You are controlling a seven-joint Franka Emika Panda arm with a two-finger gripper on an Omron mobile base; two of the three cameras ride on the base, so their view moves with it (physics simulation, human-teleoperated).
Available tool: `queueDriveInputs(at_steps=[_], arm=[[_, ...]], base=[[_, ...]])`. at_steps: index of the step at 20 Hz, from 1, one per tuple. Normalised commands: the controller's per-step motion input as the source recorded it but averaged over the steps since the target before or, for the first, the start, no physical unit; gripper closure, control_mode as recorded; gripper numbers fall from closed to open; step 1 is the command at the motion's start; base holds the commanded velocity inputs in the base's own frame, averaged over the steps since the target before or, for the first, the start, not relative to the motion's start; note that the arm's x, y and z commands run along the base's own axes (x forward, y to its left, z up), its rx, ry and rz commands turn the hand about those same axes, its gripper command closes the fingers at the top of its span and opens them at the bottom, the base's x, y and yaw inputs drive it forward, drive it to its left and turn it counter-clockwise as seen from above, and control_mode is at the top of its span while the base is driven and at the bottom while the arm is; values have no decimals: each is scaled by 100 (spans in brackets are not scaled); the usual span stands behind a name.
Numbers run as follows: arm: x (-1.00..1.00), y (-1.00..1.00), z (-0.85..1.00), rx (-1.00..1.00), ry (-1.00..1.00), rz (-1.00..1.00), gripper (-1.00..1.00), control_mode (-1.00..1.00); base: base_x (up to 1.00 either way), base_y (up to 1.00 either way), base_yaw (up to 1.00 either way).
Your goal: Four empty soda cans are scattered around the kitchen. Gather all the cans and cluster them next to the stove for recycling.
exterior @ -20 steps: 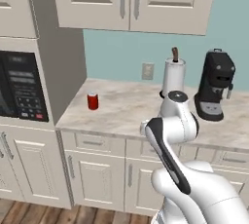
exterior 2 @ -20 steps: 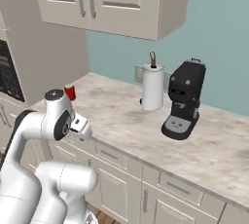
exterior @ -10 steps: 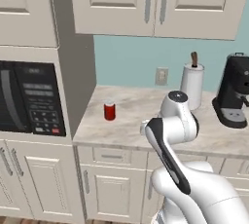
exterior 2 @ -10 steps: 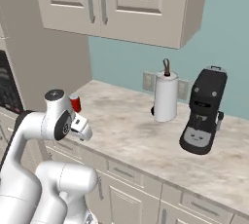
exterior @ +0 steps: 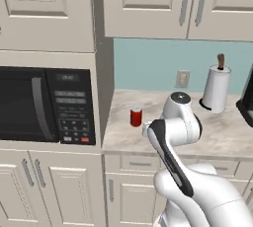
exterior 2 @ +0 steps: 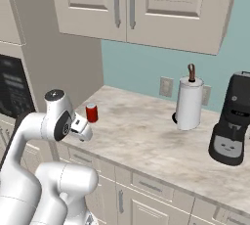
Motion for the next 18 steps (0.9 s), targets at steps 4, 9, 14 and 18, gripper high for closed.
queueDriveInputs(at_steps=[4,9,14,18], arm=[[0,0,0,0,0,0,-100,100],[0,0,0,0,0,0,-100,100],[0,0,0,0,0,0,-100,100],[0,0,0,0,0,0,-100,100]], base=[[42,29,-13],[14,19,-2],[0,0,0],[0,0,0]])
